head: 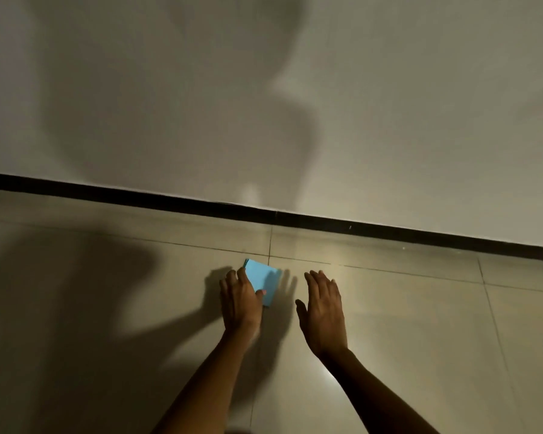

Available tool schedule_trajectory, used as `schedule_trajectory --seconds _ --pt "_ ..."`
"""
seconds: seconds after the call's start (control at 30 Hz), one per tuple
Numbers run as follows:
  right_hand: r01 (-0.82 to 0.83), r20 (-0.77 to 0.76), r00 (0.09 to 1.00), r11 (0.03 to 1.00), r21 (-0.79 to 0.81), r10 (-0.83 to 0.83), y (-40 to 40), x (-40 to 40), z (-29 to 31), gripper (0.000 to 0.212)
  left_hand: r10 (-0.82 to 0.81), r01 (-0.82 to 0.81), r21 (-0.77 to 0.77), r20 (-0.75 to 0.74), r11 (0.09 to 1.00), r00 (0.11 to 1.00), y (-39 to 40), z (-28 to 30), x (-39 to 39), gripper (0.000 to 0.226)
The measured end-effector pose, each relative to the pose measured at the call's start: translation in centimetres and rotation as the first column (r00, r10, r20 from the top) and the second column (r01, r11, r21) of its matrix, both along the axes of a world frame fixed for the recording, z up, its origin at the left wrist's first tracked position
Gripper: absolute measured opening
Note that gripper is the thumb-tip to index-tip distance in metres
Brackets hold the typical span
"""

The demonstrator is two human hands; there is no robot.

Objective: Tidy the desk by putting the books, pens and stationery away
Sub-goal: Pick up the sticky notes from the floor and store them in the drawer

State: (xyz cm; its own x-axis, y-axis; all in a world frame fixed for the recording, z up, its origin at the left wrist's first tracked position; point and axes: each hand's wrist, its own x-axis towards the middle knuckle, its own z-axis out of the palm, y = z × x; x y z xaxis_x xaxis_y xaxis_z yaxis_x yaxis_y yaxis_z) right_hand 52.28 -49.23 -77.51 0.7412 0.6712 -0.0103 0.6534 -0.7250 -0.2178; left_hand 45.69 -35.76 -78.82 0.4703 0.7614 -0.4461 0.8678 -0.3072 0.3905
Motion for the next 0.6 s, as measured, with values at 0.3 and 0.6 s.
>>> schedule_trajectory --seconds 0.3,0.6 --pt "0.064 0.017 0.998 0.996 0.061 -0.066 -1.2 2.1 -4.2 0.051 -0.017 0.050 0.140 -0.232 0.989 0.973 1.3 -6.1 2.9 0.093" --pt "0.170 -0.084 0.983 0.981 0.097 -0.162 -6.1 1.6 -1.6 0.052 0.094 -0.092 -0.148 0.004 0.985 0.996 -2.5 -2.9 2.3 0.041"
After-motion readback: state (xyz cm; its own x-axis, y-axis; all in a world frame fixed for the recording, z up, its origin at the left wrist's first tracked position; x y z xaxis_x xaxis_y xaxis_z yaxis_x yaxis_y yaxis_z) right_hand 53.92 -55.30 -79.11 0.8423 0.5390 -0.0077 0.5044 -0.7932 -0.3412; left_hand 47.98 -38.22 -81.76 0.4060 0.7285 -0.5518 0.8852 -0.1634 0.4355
